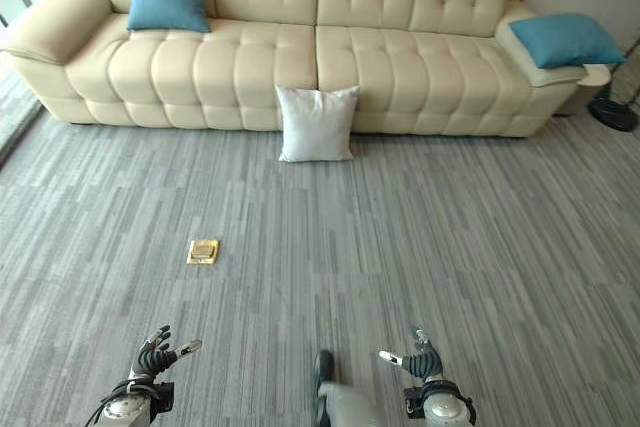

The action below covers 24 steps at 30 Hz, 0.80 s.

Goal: Pick up all the scattered cushions and arrange them neatly on the sofa.

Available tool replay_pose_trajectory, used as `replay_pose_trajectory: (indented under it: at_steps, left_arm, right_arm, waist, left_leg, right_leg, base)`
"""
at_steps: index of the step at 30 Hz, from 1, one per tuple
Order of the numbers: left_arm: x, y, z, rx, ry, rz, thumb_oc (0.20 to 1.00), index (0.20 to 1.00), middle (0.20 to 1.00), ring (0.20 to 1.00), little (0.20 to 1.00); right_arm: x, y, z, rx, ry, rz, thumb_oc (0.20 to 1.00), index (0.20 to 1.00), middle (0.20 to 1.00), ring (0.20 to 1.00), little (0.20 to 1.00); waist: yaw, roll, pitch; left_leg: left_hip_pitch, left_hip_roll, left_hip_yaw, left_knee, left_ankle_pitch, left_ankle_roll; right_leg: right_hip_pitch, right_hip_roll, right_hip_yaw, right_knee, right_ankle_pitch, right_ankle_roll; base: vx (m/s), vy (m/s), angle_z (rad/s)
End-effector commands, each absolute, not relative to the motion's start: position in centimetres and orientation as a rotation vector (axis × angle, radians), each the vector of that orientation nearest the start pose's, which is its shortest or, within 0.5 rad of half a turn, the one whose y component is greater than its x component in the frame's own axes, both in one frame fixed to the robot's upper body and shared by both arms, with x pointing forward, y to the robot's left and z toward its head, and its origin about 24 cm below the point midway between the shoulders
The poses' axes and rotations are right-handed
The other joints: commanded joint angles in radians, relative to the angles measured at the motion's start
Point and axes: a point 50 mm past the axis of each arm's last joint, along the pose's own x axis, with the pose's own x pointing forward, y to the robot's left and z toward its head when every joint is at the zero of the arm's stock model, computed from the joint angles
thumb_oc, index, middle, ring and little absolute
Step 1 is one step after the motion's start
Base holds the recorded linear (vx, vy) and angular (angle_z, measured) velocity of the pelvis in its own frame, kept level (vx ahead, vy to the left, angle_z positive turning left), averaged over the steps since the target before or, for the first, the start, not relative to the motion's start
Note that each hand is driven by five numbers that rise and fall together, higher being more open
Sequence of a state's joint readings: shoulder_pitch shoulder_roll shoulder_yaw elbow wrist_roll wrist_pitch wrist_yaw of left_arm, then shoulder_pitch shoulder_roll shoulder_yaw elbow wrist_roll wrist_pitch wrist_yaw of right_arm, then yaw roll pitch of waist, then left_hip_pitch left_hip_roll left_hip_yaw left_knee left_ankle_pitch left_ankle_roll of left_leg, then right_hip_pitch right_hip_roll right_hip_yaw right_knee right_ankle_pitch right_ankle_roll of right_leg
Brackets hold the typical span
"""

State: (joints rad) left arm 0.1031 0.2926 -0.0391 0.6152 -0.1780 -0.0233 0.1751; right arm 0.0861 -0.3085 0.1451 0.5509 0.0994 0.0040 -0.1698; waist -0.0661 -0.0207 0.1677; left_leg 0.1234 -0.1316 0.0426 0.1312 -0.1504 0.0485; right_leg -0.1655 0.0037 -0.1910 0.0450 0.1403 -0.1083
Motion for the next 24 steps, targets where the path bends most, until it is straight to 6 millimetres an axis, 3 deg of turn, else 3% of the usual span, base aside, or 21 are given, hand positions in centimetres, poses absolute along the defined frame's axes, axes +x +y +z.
replay_pose_trajectory:
  at_steps: [1,3,5,8,10,11,13,16,23,24]
  left_arm:
    - [19.1,25.0,-7.2,0.161,0.536,0.297,1.0,1.0,1.0,1.0,1.0]
    - [19.2,24.9,-7.1,0.159,0.534,0.282,1.0,1.0,1.0,1.0,1.0]
    - [19.3,24.7,-7.1,0.161,0.534,0.27,1.0,1.0,1.0,1.0,1.0]
    - [18.5,24.8,-7.7,0.193,0.576,0.249,1.0,1.0,1.0,1.0,1.0]
    - [18.1,24.7,-8.0,0.195,0.591,0.246,1.0,1.0,1.0,1.0,1.0]
    - [18.1,24.7,-8.0,0.195,0.592,0.246,1.0,1.0,1.0,1.0,1.0]
    - [18.0,24.7,-8.2,0.197,0.603,0.252,1.0,1.0,1.0,1.0,1.0]
    - [17.5,24.8,-8.5,0.199,0.62,0.256,1.0,1.0,1.0,1.0,1.0]
    - [16.0,25.2,-9.3,0.208,0.675,0.262,1.0,1.0,1.0,1.0,1.0]
    - [15.4,25.6,-9.5,0.209,0.693,0.275,1.0,1.0,1.0,1.0,1.0]
  right_arm:
    - [20.0,-24.3,-6.5,-0.297,0.517,-0.197,1.0,1.0,1.0,1.0,1.0]
    - [20.2,-24.6,-6.1,-0.298,0.504,-0.197,1.0,1.0,1.0,1.0,1.0]
    - [20.3,-24.8,-6.0,-0.302,0.502,-0.203,1.0,1.0,1.0,1.0,1.0]
    - [20.4,-25.2,-5.9,-0.31,0.505,-0.207,1.0,1.0,1.0,1.0,1.0]
    - [20.3,-25.3,-6.0,-0.32,0.509,-0.205,1.0,1.0,1.0,1.0,1.0]
    - [20.3,-25.3,-6.0,-0.321,0.51,-0.205,1.0,1.0,1.0,1.0,1.0]
    - [20.3,-25.3,-6.2,-0.332,0.525,-0.216,1.0,1.0,1.0,1.0,1.0]
    - [20.0,-25.2,-6.6,-0.342,0.542,-0.21,1.0,1.0,1.0,1.0,1.0]
    - [19.6,-24.9,-7.0,-0.351,0.562,-0.188,1.0,1.0,1.0,1.0,1.0]
    - [19.5,-24.7,-7.1,-0.351,0.571,-0.175,1.0,1.0,1.0,1.0,1.0]
  waist:
    - [-0.025,0.008,0.015]
    - [-0.016,-0.001,0.025]
    - [-0.011,-0.009,0.033]
    - [0.013,-0.032,0.033]
    - [0.027,-0.022,0.037]
    - [0.028,-0.023,0.038]
    - [0.05,-0.008,0.046]
    - [0.06,0.008,0.039]
    - [0.065,0.01,0.006]
    - [0.071,0.001,0.003]
  left_leg:
    - [0.053,0.192,0.016,-0.056,0.031,-0.124]
    - [-0.014,0.193,0.021,0.108,0.106,-0.146]
    - [-0.058,0.197,0.027,0.148,0.117,-0.14]
    - [-0.146,0.184,0.044,0.06,0.064,-0.106]
    - [-0.196,0.183,0.028,-0.024,0.131,-0.111]
    - [-0.19,0.182,0.028,-0.032,0.135,-0.112]
    - [-0.277,0.175,0.025,-0.137,0.232,-0.126]
    - [-0.273,0.17,0.027,-0.192,0.263,-0.128]
    - [-0.214,0.163,0.037,-0.198,0.249,-0.11]
    - [-0.208,0.155,0.048,-0.174,0.222,-0.093]
  right_leg:
    - [0.029,-0.037,0.028,0.023,-0.136,0.184]
    - [0.087,-0.03,0.039,-0.002,-0.16,0.158]
    - [0.108,-0.036,0.04,-0.014,-0.168,0.152]
    - [0.167,-0.057,0.059,-0.051,-0.185,0.162]
    - [0.198,-0.048,0.065,-0.067,-0.197,0.165]
    - [0.202,-0.049,0.065,-0.069,-0.198,0.165]
    - [0.25,-0.031,0.084,-0.087,-0.217,0.163]
    - [0.28,-0.016,0.119,-0.087,-0.236,0.166]
    - [0.318,-0.04,0.161,-0.092,-0.257,0.18]
    - [0.316,-0.057,0.175,-0.057,-0.267,0.19]
  base:
    - [0.2,-0.152,0.4]
    - [0.21,-0.154,0.35]
    - [0.13,-0.065,-0.19]
    - [0.21,-0.014,-0.2]
    - [0.15,0.029,-0.25]
    - [0.15,0.027,-0.24]
    - [0.23,0.042,-0.24]
    - [0.23,0.105,-0.26]
    - [0.18,0.141,-0.73]
    - [0.21,0.243,-0.34]
